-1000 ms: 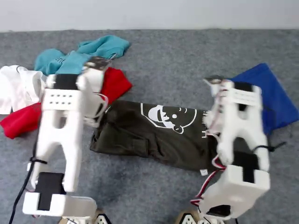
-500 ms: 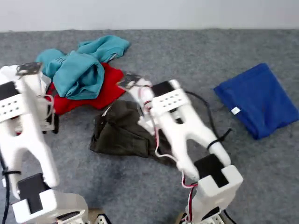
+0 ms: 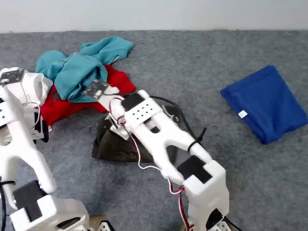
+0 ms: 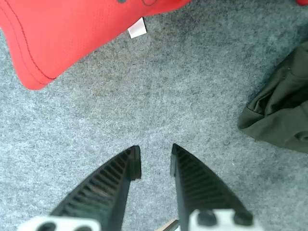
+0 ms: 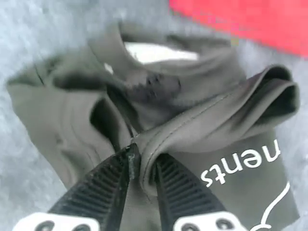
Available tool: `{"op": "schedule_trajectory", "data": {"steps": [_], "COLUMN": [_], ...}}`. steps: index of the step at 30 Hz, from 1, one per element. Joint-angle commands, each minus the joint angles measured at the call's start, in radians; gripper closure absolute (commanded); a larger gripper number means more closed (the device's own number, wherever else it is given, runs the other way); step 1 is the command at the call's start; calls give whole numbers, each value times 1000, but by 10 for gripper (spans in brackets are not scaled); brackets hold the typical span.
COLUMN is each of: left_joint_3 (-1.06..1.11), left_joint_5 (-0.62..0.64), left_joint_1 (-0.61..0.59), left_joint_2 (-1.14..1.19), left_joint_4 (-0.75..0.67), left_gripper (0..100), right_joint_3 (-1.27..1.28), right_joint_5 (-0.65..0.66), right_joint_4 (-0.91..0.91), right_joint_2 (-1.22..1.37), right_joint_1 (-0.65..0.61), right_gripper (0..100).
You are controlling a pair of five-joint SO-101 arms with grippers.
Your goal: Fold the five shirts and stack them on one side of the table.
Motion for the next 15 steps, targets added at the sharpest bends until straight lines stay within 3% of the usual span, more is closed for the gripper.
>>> {"op": "schedule_trajectory", "data": {"steps": [1,15], "left_joint_3": [-10,-10], "left_joint_5": [-18,-18], "left_joint_1": [-2,0], "left_joint_2": [-38,-38], "left_joint_4": [18,18], "left_gripper": [885,885], "right_joint_3": [-114,-293], "right_joint_5": [-11,-8], "right_joint_4": [1,189], "right_joint_2": [25,119], "right_joint_1": [-24,1], "right_gripper": [989,989]}}
